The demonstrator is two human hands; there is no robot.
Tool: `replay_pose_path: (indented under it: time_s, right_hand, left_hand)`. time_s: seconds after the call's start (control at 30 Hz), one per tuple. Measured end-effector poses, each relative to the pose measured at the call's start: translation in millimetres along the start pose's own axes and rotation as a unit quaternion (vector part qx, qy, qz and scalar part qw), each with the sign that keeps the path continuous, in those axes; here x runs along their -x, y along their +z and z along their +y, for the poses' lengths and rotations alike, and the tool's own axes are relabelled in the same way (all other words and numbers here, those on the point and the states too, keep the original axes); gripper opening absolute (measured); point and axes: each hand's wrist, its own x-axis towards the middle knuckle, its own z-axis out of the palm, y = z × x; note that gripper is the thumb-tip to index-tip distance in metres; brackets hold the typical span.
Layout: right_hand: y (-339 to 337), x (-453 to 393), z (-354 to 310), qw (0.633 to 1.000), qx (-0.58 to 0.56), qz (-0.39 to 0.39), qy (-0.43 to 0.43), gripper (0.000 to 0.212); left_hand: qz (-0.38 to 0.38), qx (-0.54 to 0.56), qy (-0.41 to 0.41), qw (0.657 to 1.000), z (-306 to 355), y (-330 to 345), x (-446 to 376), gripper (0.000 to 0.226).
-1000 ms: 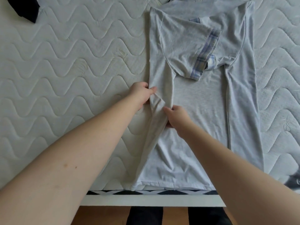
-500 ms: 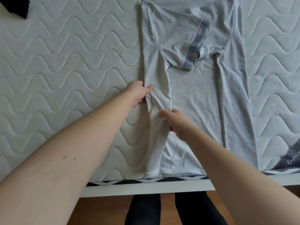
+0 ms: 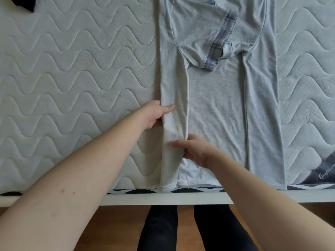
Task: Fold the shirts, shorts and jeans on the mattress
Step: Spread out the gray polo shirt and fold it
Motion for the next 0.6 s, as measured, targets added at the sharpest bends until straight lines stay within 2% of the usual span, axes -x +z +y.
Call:
replay_pose_path:
  time_s: [0.07,0.13,0.23,0.37,0.5,0.6]
  right_hand:
    - [0,0,6,1.000,-0.003,0.006,-0.002,0.035]
    - [-3,2,9,0.999,0.001,0.039,-0.004,0.029]
    - [-8,6,10,0.995,0.013,0.100,0.000,0.031]
    - [-8,16,14,0.998,-0.040,0.058,-0.005,0.038]
    - [-1,22,22,1.000,-0.020,0.005,-0.001,0.043]
    - [2,22,29,1.000,-0.010,0.004,0.014,0.038]
  left_hand:
    - [0.050,-0.004,0.026,0.998,-8,2,0,0.025]
    - [0.094,-0.012,0.052,0.994,-13,6,0,0.017]
    - [0.123,0.013,0.061,0.990,-17,13,1,0.015]
    - [0.074,0.073,0.046,0.993,-20,13,9,0.018]
    - [-0.004,0.084,-0.007,0.996,-23,9,19,0.034]
    - [0.031,0.068,-0.016,0.997,-28,11,22,0.036]
